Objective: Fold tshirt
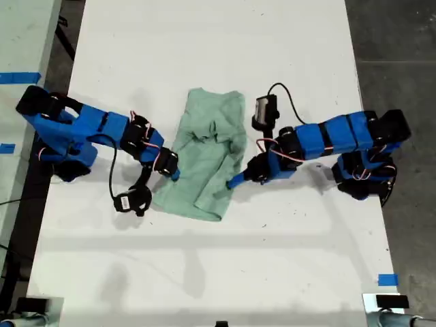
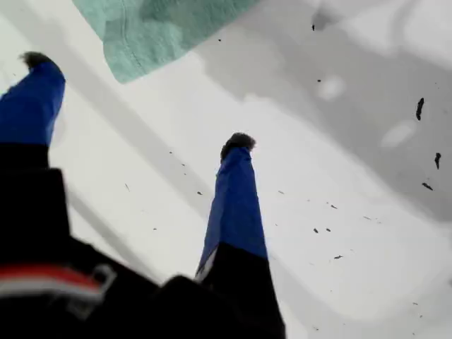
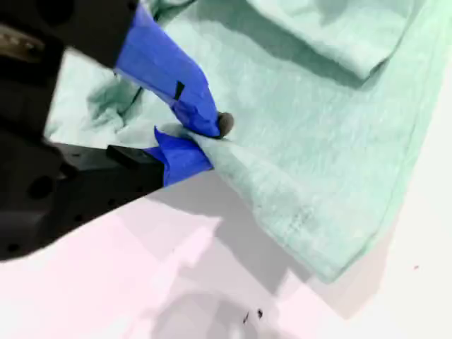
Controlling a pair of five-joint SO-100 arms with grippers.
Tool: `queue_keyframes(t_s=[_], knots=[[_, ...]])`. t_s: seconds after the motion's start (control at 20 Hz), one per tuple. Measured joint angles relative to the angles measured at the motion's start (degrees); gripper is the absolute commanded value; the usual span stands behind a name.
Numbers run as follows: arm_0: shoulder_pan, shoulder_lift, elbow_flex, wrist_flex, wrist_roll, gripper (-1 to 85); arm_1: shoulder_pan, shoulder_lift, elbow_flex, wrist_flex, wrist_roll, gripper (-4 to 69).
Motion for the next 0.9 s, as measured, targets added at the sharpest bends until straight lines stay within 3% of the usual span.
queue_keyframes(t_s=[0.25, 0.5, 0.6, 0.7, 0.9], knots=[[-2.4, -19.2, -20.0, -1.2, 6.2, 1.9, 0.0, 1.0, 1.4, -0.1, 0.4, 39.1], [-3.6, -32.6, -29.3, -1.3, 7.3, 20.9, -0.4, 4.6, 5.6, -2.5, 2.2, 39.0], [-3.9, -34.3, -29.3, -1.0, 7.1, 23.0, -0.4, 6.2, 7.4, -3.4, 2.8, 39.0], [-4.0, -34.3, -29.4, 0.5, 6.5, 23.0, -0.4, 7.4, 8.6, -3.9, 2.9, 38.9], [-4.0, -29.1, -29.4, 10.0, 5.5, 23.5, -0.4, 9.5, 11.1, -4.1, 3.4, 38.9]])
